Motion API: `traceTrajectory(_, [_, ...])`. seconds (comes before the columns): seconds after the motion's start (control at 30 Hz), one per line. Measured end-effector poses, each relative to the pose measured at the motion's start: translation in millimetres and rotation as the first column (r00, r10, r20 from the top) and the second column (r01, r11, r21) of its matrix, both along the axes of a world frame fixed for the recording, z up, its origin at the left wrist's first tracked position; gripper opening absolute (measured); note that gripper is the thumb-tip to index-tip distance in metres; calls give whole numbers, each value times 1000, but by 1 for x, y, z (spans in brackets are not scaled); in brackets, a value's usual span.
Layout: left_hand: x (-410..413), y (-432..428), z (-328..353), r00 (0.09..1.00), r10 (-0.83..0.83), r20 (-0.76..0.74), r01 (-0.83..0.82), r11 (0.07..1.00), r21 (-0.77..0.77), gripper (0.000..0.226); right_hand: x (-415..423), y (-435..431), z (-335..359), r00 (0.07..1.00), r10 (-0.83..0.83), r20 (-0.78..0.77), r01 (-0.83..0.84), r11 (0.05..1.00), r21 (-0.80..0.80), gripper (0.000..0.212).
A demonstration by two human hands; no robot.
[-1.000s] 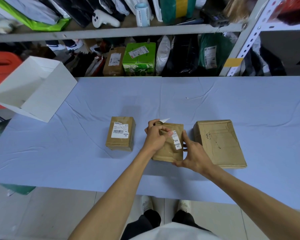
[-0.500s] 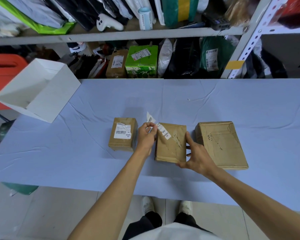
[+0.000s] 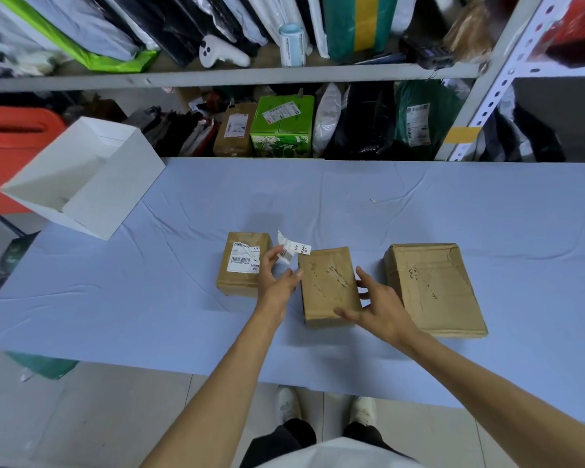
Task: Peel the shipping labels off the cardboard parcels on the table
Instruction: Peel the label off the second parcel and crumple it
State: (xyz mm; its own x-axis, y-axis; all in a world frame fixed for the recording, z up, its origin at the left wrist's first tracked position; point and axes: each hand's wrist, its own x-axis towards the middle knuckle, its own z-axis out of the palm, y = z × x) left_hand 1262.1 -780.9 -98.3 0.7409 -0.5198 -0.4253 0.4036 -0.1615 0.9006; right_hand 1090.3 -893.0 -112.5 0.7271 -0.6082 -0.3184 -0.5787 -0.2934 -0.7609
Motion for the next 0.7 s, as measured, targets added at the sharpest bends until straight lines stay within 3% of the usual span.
traceTrajectory(0.13, [-12,-1,-2,990,-100,97,104,994,-36,70,17,-7,6,993,-114,-37,115,993,38,120])
traceTrajectory(0.3, [-16,-3,-3,961,-206,185,213,977,-20,78,27,-13,5,993,-58,-100,60,998,18,141])
traceTrajectory(0.37, [-19,-5,-3,955,-224,192,230,973,-8,79,27,-14,4,994,-66,-89,70,997,46,140])
traceTrajectory(0.43, [-22,-6,-3,951,-234,204,237,972,9,78,25,-14,4,992,-125,-6,126,990,62,124])
traceTrajectory(0.57, [-25,-4,-4,946,-258,196,261,965,8,77,19,-16,7,954,-255,159,248,967,62,66])
traceTrajectory(0.7, [-23,-2,-4,943,-264,203,266,964,16,80,18,-14,12,946,-258,194,269,963,-29,35])
